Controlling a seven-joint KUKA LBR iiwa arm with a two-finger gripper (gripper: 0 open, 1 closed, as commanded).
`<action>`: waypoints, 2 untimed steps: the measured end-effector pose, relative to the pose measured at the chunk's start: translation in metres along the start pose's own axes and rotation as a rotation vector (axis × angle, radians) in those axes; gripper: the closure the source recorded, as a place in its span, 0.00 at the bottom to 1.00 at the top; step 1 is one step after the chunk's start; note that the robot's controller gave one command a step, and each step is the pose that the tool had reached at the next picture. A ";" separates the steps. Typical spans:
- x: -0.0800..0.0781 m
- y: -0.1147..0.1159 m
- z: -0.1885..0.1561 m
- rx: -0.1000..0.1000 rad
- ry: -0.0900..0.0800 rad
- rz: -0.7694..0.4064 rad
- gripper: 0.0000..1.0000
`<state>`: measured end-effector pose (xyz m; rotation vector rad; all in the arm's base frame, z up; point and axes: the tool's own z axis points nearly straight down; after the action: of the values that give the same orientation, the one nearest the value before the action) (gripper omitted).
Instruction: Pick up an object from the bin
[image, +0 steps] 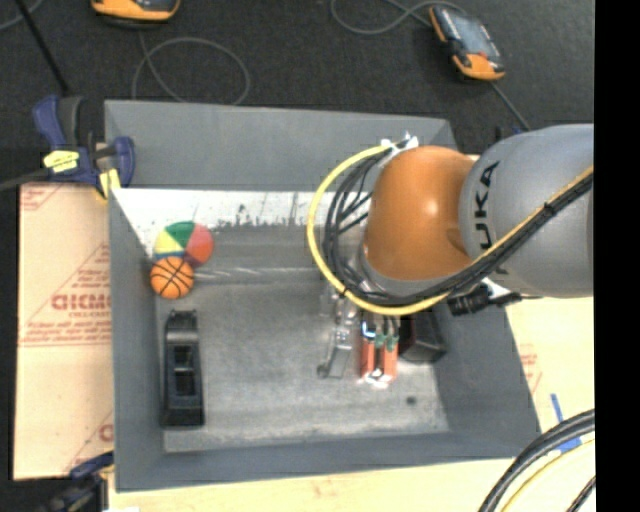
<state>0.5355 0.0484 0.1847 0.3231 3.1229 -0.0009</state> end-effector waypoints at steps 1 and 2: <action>-0.008 -0.019 0.005 0.000 0.001 -0.200 0.00; -0.017 -0.031 0.009 -0.002 -0.002 -0.079 0.00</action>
Offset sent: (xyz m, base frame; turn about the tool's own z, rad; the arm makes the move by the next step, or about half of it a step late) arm 0.0198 -0.0526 -0.0146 -0.2779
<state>0.5457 0.0147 0.1761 0.1986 3.1309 0.0010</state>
